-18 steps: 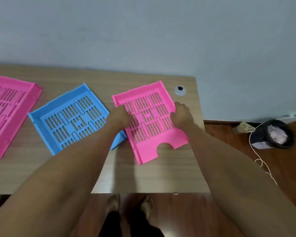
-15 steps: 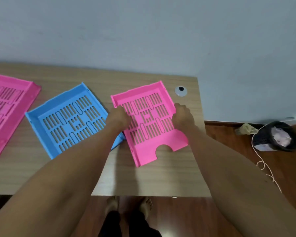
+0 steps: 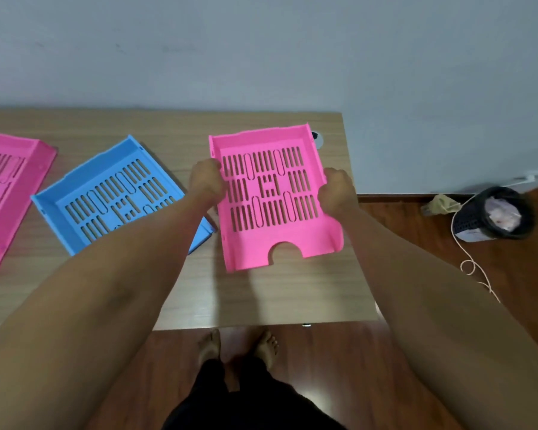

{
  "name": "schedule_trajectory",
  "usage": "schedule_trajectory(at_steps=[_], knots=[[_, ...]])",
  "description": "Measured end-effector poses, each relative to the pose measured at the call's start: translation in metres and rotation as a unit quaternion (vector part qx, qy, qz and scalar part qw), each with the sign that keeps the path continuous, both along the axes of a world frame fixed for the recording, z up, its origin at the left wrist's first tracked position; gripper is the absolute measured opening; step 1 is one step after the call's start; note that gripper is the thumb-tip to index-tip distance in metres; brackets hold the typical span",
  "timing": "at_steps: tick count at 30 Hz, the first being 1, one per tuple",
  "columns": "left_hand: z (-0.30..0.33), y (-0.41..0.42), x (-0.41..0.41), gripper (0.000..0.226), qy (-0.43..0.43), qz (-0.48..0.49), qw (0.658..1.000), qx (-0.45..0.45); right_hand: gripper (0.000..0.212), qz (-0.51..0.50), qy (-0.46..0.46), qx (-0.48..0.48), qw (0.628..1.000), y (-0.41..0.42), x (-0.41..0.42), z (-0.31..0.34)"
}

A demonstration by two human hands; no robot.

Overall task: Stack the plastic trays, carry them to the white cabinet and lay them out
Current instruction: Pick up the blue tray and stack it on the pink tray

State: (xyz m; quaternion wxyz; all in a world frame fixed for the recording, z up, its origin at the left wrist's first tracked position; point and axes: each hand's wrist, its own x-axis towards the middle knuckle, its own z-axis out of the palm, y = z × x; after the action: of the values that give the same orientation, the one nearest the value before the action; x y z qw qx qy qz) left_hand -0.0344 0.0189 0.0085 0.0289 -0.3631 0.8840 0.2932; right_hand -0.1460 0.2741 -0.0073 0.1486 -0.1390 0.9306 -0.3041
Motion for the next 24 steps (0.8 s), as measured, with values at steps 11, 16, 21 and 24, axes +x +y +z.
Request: schedule_trajectory(at_steps=[11,16,21,24], knots=[[-0.025,0.029,0.01,0.05,-0.002,-0.04,0.999,0.01,0.027,-0.046,0.0,0.005,0.999,0.049,0.041,-0.028],[-0.03,0.039,0.015,0.048,-0.002,-0.036,0.999,0.021,0.03,-0.059,-0.011,-0.01,0.998,0.056,0.048,-0.032],[-0.031,0.041,0.018,0.049,-0.002,-0.033,0.999,0.025,0.026,-0.064,-0.02,-0.018,0.998,0.059,0.053,-0.035],[-0.028,0.04,0.02,0.044,0.0,-0.047,0.999,0.026,0.018,-0.06,0.002,0.002,0.998,0.059,0.056,-0.031]])
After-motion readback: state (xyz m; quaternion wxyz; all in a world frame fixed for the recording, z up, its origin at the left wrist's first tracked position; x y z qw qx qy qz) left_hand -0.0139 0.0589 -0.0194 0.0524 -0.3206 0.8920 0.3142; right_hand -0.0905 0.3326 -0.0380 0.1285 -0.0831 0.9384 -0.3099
